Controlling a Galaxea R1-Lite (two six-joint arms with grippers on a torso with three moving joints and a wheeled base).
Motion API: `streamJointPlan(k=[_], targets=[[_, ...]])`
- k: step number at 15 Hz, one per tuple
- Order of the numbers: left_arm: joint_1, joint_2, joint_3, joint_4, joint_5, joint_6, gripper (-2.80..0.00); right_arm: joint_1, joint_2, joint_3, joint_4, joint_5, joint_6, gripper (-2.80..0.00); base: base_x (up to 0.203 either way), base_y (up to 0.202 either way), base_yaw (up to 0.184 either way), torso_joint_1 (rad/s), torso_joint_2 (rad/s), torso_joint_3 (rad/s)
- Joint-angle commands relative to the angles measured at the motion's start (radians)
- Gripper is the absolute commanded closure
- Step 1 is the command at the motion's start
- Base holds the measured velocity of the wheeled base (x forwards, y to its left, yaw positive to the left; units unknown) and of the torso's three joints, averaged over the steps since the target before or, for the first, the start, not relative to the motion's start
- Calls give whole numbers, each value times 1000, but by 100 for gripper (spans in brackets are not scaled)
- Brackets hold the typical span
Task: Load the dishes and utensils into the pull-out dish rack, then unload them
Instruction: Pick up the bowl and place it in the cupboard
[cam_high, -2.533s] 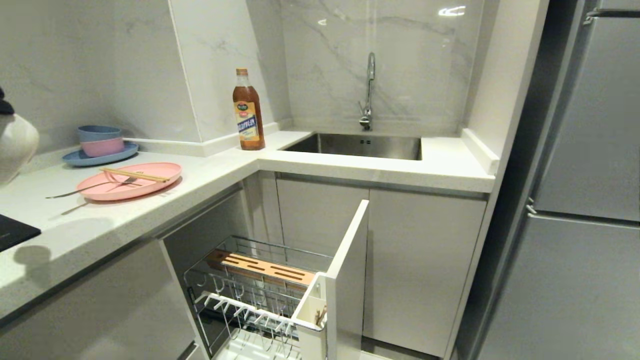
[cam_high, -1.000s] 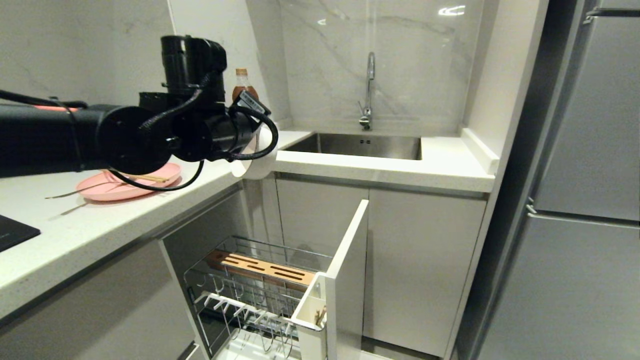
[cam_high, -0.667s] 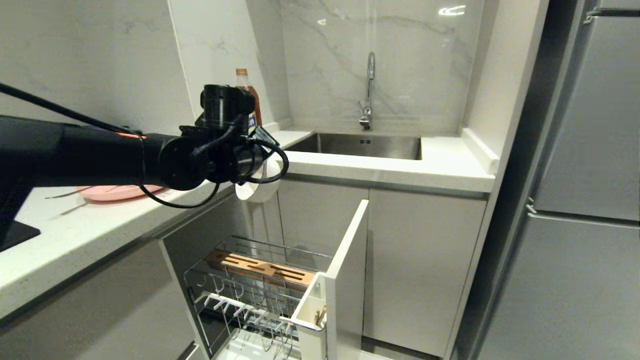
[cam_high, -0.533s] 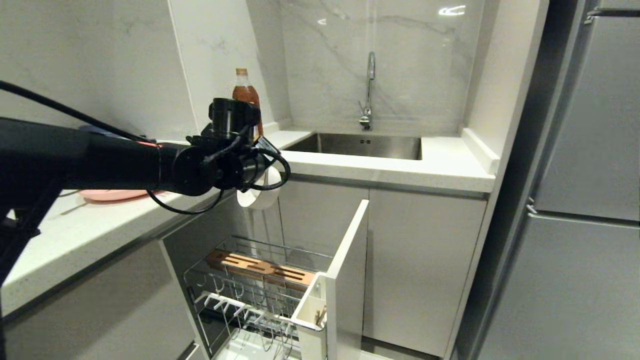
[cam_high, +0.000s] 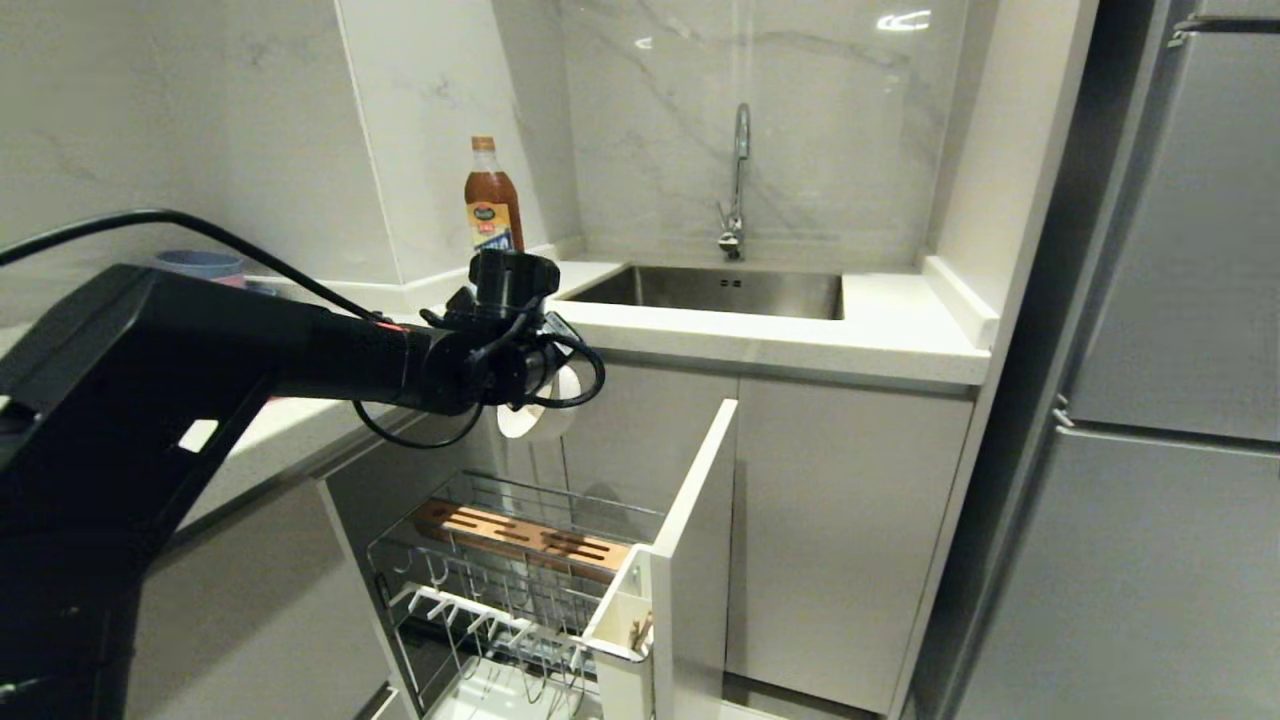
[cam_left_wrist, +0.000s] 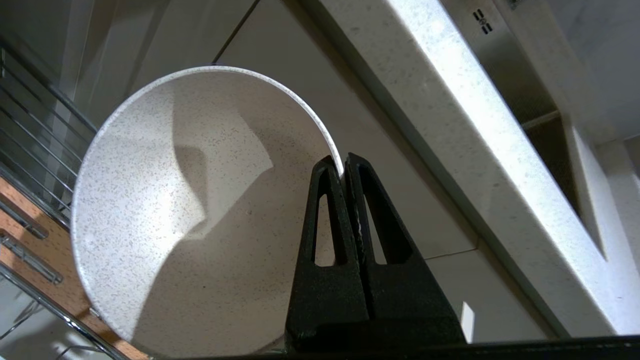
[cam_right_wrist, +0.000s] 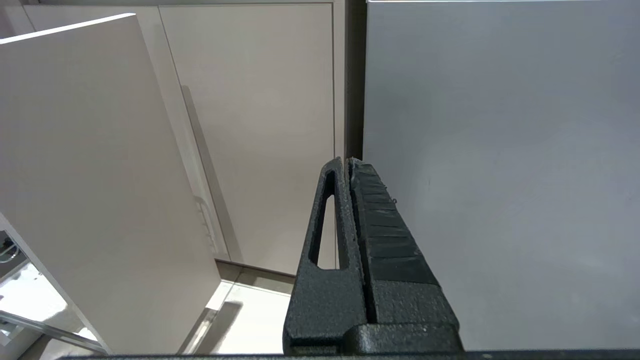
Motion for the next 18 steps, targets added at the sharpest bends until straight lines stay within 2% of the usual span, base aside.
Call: streamJointPlan(k=[1,6,10,15,18], targets=[[3,19,-6,0,2,-6,0,0,0,2,0,0,0,0,0,0,0,0,0,0],[4,33,-7,7,2,-7,0,0,0,3,0,0,0,0,0,0,0,0,0,0],[5,47,-11,1,2,-7,0,-1,0,3,0,0,1,0,0,0,0,4,2,-131],[12,27,11,9,5,-79,0,-1,0,2,0,0,0,0,0,0,0,3,1,-195],[14,2,42,10,7,-91,0,1,0,2,0,0,0,0,0,0,0,1,6,-198]])
